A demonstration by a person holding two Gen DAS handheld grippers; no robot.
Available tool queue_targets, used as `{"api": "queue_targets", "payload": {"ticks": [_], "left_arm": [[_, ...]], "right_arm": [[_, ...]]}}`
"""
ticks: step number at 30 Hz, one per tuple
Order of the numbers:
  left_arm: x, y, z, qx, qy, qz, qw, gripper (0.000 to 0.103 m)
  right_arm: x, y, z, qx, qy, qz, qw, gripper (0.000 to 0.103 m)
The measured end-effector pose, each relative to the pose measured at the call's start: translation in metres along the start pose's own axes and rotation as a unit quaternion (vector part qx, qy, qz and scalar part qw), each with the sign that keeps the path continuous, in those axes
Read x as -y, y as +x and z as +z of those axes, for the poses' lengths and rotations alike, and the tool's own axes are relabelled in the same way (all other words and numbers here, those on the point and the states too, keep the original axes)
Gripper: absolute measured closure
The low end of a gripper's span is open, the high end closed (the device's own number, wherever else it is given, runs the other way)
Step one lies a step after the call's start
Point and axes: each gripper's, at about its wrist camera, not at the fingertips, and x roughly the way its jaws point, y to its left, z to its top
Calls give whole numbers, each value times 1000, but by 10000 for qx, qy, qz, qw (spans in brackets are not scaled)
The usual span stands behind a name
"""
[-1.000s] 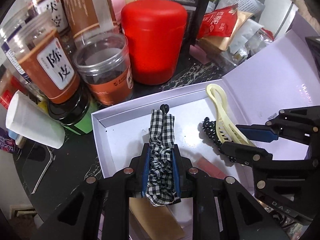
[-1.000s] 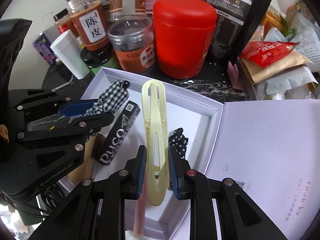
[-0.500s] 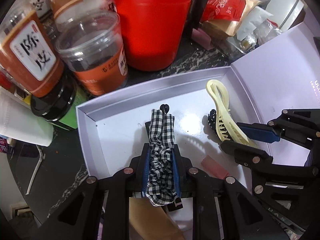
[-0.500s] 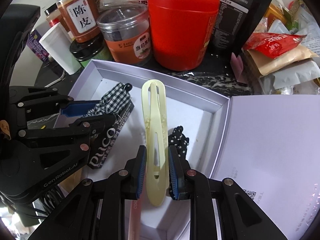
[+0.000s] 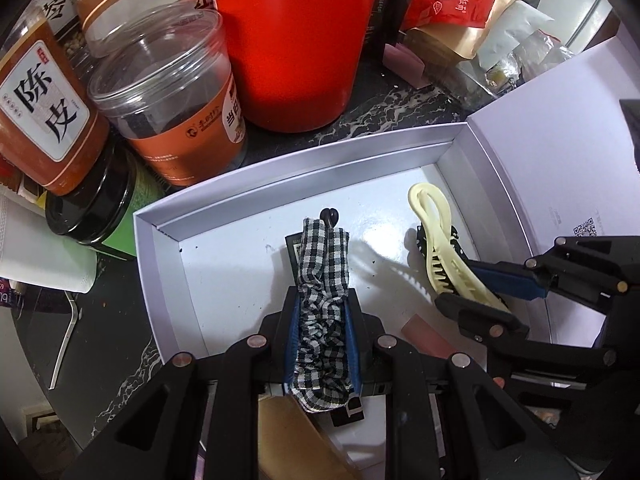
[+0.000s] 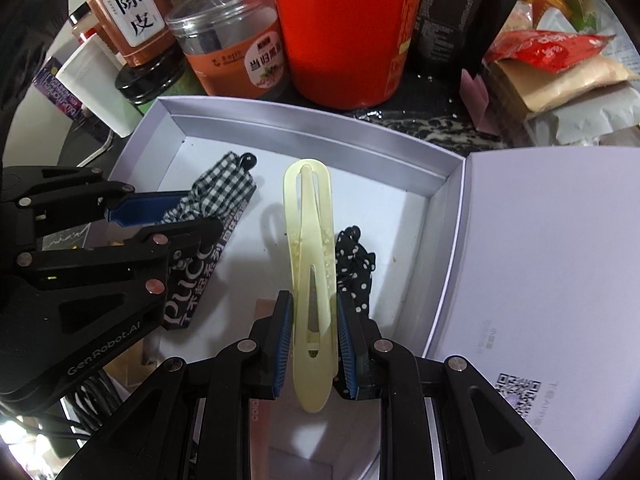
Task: Organize rigid objects
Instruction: 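Lower the checkered scrunchie into the box while the right tool lowers the cream clip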
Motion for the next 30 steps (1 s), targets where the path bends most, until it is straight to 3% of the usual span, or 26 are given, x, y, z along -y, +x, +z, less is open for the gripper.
{"api": "queue_targets", "payload": {"ticks": [11, 15, 30], "left_arm": [[3, 2, 3, -82, -63, 235, 9997, 83], [-1, 0, 5, -104, -245, 314, 9992, 83], [8, -31, 1, -6, -207, 488, 9986, 79]], "right_arm": [[-3, 7, 0, -68, 31, 23, 10000, 80], [-8, 5, 1, -71, -21, -125, 9999, 76], [-5, -36, -5, 131, -20, -164, 9998, 68]]}}
